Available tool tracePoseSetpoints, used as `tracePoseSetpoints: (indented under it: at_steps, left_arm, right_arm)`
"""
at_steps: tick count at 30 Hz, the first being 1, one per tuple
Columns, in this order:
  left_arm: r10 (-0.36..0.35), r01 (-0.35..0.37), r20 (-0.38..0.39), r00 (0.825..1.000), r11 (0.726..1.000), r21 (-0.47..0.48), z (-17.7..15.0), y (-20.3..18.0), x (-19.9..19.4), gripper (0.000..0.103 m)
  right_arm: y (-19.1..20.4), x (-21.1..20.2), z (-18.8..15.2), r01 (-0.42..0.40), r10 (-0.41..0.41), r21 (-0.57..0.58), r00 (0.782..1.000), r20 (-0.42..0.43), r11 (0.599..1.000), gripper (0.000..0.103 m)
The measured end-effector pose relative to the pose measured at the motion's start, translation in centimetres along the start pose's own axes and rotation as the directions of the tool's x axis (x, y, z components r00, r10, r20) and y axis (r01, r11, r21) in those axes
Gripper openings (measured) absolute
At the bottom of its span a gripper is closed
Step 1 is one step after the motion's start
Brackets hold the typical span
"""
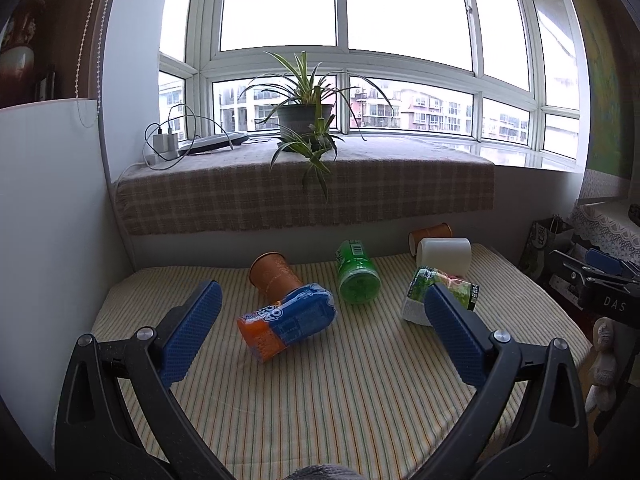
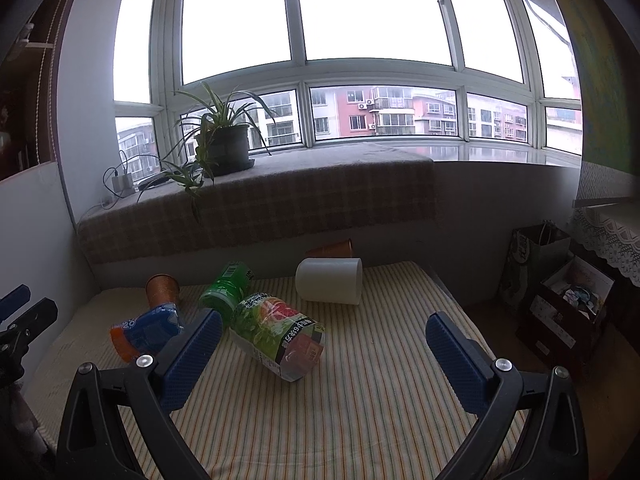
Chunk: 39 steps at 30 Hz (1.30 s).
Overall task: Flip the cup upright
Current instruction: 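Reach the left gripper toward the white cup lying on its side and close on it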
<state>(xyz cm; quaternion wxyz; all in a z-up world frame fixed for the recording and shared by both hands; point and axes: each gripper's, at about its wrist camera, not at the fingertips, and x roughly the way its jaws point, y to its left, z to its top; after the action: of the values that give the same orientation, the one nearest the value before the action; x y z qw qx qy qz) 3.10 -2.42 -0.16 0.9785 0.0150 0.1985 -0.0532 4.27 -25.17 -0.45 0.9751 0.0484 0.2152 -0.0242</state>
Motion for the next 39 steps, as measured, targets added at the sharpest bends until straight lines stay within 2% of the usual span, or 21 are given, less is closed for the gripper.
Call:
tracePoseSetpoints:
  at_steps: [3, 7, 12, 17, 22, 26, 31, 34, 37, 39]
  left_arm:
    - [-0.065, 0.068, -0.032, 0.997, 0.995, 0.071, 0.9, -1.0, 1.6, 0.103]
    - [-0.140, 0.155, -0.085, 0.986, 0.967, 0.202, 2.3, -3.3, 4.3, 0.103]
    - [-0.248, 0.296, -0.179, 0.952, 0.897, 0.329, 3.9, -6.5, 7.9, 0.103]
    - [-0.287, 0.387, -0.282, 0.915, 0.820, 0.422, 5.3, -9.8, 12.0, 0.103]
    - [-0.298, 0.454, -0.371, 0.879, 0.759, 0.467, 6.8, -12.8, 16.5, 0.102]
    - [-0.294, 0.497, -0.426, 0.856, 0.694, 0.520, 7.5, -15.6, 19.9, 0.100]
    - [-0.293, 0.559, -0.500, 0.815, 0.624, 0.546, 8.1, -18.9, 23.8, 0.099]
    - [-0.272, 0.592, -0.551, 0.789, 0.577, 0.563, 7.8, -20.9, 26.0, 0.099]
    - [-0.225, 0.605, -0.587, 0.778, 0.521, 0.602, 6.9, -22.9, 28.1, 0.098]
    - [-0.199, 0.625, -0.619, 0.760, 0.485, 0.612, 6.4, -23.7, 29.2, 0.094]
  right_arm:
    - [-1.0, 0.0, -0.5, 0.008, -0.008, 0.013, 1.000, -0.011, 1.000, 0.103]
    - [-2.6, -0.1, -1.2, 0.036, -0.035, 0.032, 0.999, -0.026, 0.999, 0.103]
    - [-4.8, 0.4, -2.0, 0.068, -0.064, 0.065, 0.996, -0.054, 0.996, 0.103]
    - [-6.6, 1.1, -2.8, 0.086, -0.079, 0.085, 0.993, -0.090, 0.993, 0.103]
    - [-8.1, 1.8, -3.8, 0.109, -0.095, 0.111, 0.988, -0.123, 0.988, 0.103]
    - [-9.5, 2.5, -4.3, 0.133, -0.113, 0.133, 0.983, -0.147, 0.982, 0.103]
    - [-11.2, 3.5, -4.7, 0.158, -0.128, 0.167, 0.976, -0.174, 0.973, 0.103]
    - [-12.1, 4.3, -5.0, 0.167, -0.133, 0.180, 0.973, -0.191, 0.969, 0.103]
    - [-12.9, 5.3, -5.3, 0.175, -0.133, 0.194, 0.968, -0.213, 0.965, 0.103]
    - [-13.4, 5.7, -5.5, 0.178, -0.131, 0.206, 0.965, -0.225, 0.962, 0.103]
